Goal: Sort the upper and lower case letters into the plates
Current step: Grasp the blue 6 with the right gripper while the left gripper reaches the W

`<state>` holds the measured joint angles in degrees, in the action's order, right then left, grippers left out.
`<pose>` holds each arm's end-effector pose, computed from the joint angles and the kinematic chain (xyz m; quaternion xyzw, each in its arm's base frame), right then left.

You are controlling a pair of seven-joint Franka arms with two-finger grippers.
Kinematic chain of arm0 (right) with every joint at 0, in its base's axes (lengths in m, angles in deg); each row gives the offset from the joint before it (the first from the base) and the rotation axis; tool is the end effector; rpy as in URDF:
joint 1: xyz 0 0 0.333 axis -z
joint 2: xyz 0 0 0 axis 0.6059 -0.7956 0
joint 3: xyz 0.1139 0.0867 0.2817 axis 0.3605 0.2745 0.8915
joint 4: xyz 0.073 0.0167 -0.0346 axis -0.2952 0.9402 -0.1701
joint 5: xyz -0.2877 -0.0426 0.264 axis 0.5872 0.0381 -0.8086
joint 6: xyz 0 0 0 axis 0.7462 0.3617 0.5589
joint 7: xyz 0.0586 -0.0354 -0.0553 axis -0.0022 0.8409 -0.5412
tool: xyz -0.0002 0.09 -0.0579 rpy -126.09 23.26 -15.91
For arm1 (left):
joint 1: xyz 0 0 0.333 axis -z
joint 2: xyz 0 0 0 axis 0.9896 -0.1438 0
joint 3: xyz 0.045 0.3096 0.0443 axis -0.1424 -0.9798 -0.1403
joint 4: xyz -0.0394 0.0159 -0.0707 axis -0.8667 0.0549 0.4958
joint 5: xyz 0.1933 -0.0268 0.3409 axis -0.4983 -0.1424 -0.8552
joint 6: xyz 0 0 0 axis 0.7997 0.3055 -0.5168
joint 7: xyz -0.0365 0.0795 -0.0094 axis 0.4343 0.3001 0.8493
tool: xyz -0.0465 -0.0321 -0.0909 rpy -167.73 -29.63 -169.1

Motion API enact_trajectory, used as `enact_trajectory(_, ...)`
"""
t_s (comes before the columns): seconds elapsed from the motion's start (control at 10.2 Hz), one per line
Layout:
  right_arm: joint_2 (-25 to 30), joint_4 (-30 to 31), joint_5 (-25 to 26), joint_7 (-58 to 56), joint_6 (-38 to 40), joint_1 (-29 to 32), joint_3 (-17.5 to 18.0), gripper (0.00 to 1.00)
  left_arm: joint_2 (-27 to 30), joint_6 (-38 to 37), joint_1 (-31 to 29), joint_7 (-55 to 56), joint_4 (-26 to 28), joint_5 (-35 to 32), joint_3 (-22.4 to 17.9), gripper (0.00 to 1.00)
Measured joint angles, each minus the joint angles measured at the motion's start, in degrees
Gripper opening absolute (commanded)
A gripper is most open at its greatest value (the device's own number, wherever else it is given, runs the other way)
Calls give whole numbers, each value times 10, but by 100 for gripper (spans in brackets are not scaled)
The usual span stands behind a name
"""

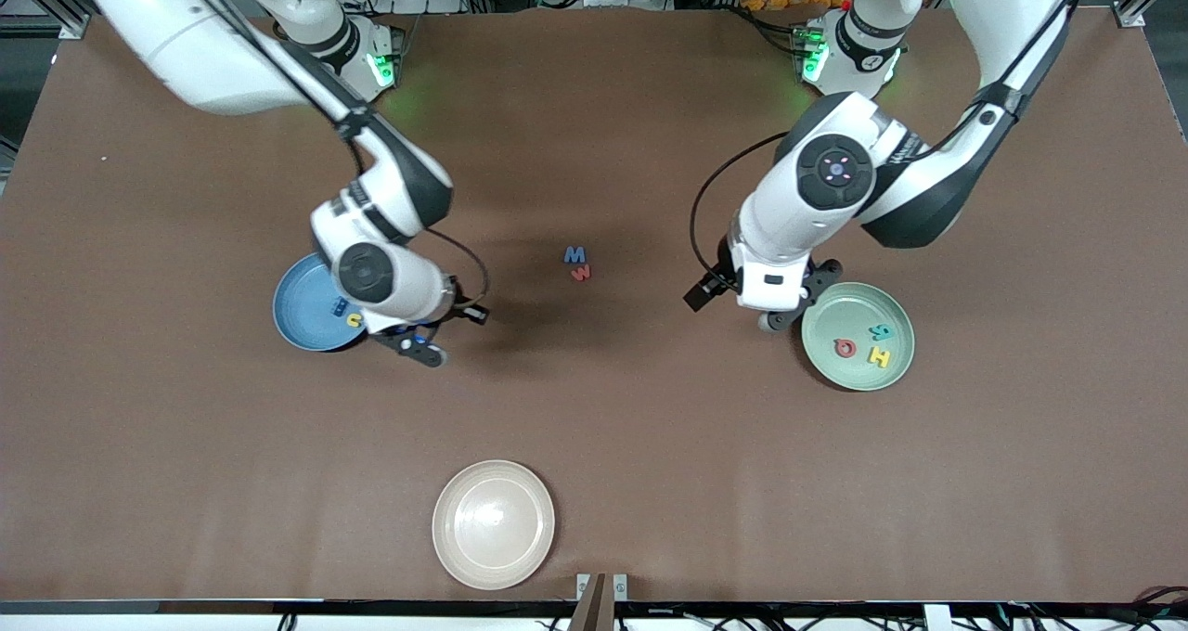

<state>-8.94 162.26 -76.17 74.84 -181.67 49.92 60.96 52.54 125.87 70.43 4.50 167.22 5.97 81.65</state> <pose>0.5866 0.2408 0.2546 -0.9684 0.2108 0.1315 0.0237 0.5509 -0.3538 0.3949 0.9279 0.3643 -0.0615 0.0499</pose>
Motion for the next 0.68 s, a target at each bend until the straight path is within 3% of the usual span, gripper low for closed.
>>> enact_trajectory(0.29,15,3,0,-118,83,115,27,0,-26,37,51,119,1,-1,-15,100)
enact_trajectory(0.68,21,38,1,-214,98,186,18,0,-46,88,195,245,1,-1,-123,100)
